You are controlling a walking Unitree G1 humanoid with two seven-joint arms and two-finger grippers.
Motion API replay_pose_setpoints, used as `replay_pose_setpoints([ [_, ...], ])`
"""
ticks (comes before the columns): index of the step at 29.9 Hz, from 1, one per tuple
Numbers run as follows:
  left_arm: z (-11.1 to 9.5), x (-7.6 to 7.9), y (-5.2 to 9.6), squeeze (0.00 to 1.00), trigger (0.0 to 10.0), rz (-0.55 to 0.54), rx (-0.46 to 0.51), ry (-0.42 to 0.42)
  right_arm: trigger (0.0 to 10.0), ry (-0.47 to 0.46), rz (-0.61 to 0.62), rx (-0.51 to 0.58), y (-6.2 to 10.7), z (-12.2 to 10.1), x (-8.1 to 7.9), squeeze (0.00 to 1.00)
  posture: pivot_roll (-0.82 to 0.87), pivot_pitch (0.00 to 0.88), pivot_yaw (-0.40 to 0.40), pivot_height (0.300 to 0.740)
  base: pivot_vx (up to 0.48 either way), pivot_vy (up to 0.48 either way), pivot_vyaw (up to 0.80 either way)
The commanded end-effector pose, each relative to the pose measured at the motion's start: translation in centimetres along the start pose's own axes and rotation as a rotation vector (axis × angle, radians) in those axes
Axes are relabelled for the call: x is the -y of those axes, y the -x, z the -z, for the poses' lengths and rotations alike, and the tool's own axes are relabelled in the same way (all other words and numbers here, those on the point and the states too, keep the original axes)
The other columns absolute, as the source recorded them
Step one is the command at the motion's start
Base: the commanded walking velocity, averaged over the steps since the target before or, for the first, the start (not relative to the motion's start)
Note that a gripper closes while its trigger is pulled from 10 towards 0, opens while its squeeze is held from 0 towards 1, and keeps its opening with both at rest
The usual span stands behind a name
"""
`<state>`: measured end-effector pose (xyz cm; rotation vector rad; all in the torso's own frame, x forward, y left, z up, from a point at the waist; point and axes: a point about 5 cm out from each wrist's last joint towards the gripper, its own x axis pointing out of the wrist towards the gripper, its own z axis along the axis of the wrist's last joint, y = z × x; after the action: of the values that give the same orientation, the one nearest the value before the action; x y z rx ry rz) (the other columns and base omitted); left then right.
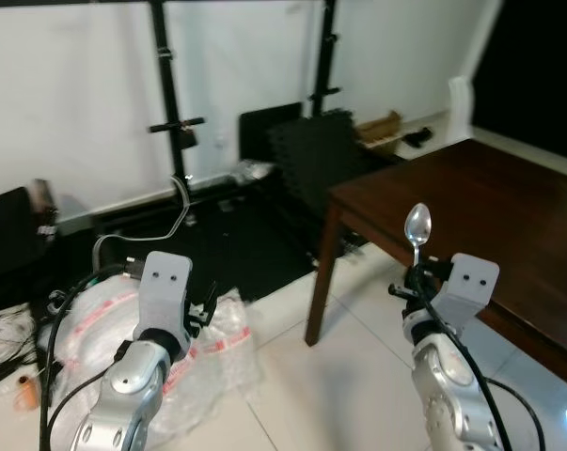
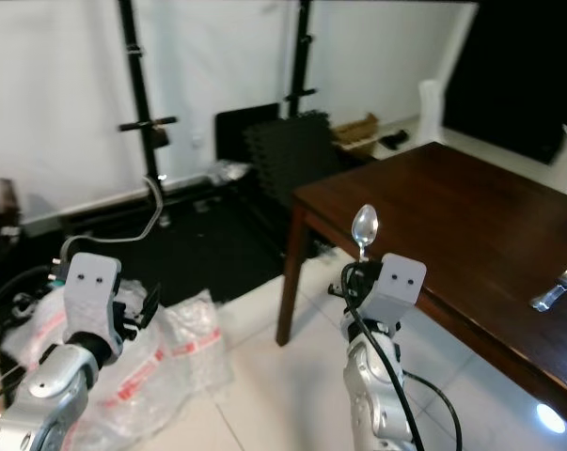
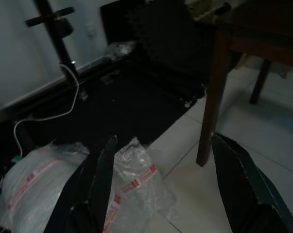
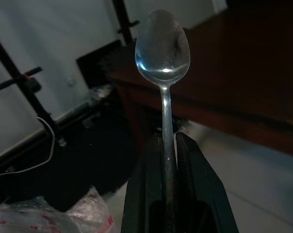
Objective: Setting the table
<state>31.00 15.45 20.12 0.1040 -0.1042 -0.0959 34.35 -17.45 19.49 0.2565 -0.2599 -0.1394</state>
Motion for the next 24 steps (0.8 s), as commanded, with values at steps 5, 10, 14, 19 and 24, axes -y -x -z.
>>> replay_pose_setpoints([
  [5, 0.48, 0.25, 0.14, 0.00, 10.0, 0.015, -0.021, 0.046, 10.0, 0.013, 0.013, -0.008, 0.14, 0.25, 0.37, 0.00, 0.10, 0.144, 0.074, 0.740, 0.000, 0.000, -0.80],
  [10, 0.39, 0.58, 0.12, 0.00, 10.0, 0.030, -0.021, -0.005, 10.0, 0.014, 0.015, -0.009, 0.14, 0.27, 0.43, 0.00, 0.10, 0.148, 0.073, 0.740, 0.000, 0.000, -0.80],
  [14, 0.35, 0.72, 0.08, 0.00, 10.0, 0.031, -0.008, -0.036, 10.0, 0.014, 0.016, -0.009, 0.12, 0.25, 0.45, 0.00, 0.10, 0.148, 0.073, 0.740, 0.000, 0.000, -0.80],
  [19, 0.19, 0.20, -0.08, 0.22, 10.0, 0.027, 0.024, 0.008, 10.0, 0.009, 0.003, 0.013, 0.24, -0.03, 0.35, 0.00, 0.09, 0.152, 0.072, 0.740, 0.224, 0.000, -0.41],
  [24, -0.10, 0.49, -0.19, 0.19, 10.0, 0.053, 0.035, 0.001, 10.0, 0.004, 0.005, 0.020, 0.26, -0.13, 0.39, 0.00, 0.09, 0.153, 0.073, 0.740, 0.480, 0.000, 0.00],
])
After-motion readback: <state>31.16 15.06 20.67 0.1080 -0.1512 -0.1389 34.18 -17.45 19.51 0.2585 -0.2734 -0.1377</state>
